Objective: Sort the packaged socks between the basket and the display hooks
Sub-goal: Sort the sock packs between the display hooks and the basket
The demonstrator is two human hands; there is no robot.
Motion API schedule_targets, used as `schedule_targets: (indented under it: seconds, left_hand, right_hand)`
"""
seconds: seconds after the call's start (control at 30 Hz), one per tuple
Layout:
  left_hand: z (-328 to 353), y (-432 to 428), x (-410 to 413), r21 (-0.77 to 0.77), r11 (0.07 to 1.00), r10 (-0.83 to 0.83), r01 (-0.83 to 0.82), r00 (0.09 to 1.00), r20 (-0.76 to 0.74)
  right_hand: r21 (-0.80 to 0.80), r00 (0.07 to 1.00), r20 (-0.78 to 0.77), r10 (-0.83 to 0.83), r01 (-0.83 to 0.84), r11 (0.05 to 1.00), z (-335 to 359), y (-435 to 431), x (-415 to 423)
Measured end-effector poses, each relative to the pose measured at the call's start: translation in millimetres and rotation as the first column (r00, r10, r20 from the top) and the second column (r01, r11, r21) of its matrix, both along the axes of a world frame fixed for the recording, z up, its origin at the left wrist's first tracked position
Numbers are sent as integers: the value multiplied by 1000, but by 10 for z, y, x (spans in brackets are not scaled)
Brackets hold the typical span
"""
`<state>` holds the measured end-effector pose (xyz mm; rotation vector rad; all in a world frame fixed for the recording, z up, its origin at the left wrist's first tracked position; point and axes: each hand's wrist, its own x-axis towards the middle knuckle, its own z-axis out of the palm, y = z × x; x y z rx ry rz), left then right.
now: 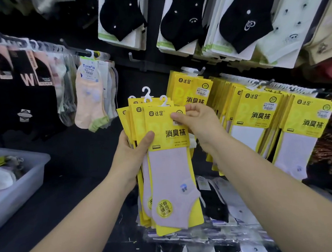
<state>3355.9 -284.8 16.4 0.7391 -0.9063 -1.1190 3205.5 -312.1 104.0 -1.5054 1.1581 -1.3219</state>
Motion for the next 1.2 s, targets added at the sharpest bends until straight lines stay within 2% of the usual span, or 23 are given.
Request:
schedule_targets:
  seconds: [0.07,0.13,0.3,0.5,0.73,0.83,0.9,0.93,1.0,1.07,1.1,1.2]
  left_hand:
    - [-39,-11,-28,2,1000,3,-3,1000,-7]
    - [-65,-28,-32,10,1000,21,-21,1000,-10]
    - [-104,-81,109,-1,989,146,-146,985,94]
    - [-114,-94,243,-8,967,253,-255,953,168]
    - [-88,-29,345,-35,967,254,-253,942,219]
    - [-63,-11,323,-38,971,240,-238,943,229]
    - [-40,1,294,-38,975,220,-217,950,222]
    - [-27,7,274,-36,980,198,-195,957,210]
    - [-3,19,215,-31,989,146,-143,973,180]
    - [13,37,138,-30,994,110,-107,982,156]
    - [16,42,99,-35,995,93,-89,985,143]
    - [26,57,-3,-48,998,34,-29,994,101]
  right_hand:
    - [4,994,110,-8,8,1000,-18,-17,-63]
    - [-62,980,183,-82,95,994,-1,-57,-156]
    - [-196,935,256,-247,300,934,188,-176,-390]
    - [-194,940,203,-275,314,930,362,-351,-297]
    - [-174,919,60,-389,393,903,423,-512,-200]
    - [-146,888,73,-455,460,876,341,-510,-239]
    - [-156,835,22,-549,546,823,270,-427,-250]
    - [-197,828,-12,-560,547,813,230,-359,-229]
    - [-231,905,-108,-412,381,895,140,-172,-120]
    - [-81,973,-172,-152,140,987,33,24,49]
    - [-24,982,-173,-76,72,997,-27,87,111]
    - [-143,967,-215,-133,104,984,-128,122,151]
